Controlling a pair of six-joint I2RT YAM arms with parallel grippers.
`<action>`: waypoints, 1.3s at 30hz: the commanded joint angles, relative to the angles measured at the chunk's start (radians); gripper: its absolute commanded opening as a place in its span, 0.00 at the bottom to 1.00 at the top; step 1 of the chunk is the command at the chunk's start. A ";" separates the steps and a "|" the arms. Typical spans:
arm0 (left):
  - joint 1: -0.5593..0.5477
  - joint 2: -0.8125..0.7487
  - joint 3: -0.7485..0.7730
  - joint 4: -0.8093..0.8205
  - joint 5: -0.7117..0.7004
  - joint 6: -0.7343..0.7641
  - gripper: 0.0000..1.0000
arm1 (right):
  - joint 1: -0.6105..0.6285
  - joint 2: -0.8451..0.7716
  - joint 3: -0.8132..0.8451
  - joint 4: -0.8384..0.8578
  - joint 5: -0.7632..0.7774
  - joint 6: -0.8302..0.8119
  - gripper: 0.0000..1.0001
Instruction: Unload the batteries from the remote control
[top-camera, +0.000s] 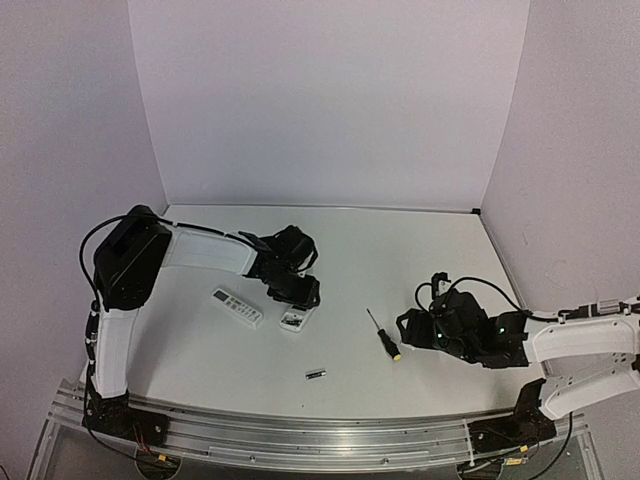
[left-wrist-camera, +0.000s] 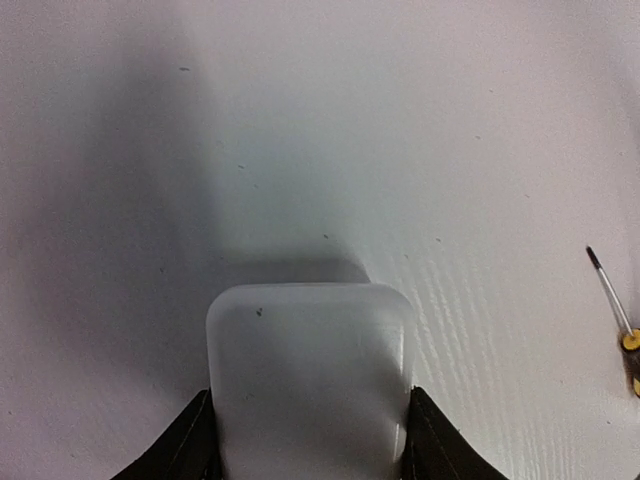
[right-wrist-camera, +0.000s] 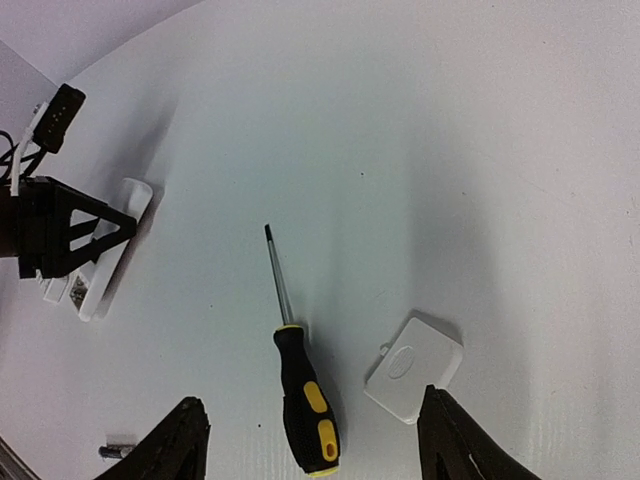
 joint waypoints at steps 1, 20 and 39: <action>0.002 -0.173 -0.071 0.184 0.191 -0.068 0.03 | 0.005 -0.051 -0.015 -0.068 0.040 0.004 0.67; 0.154 -0.254 -0.552 1.640 0.862 -0.854 0.00 | 0.004 -0.176 -0.021 -0.159 0.065 -0.017 0.67; 0.175 -0.130 -0.565 2.153 0.785 -1.136 0.00 | 0.004 -0.187 0.008 -0.184 0.032 -0.016 0.70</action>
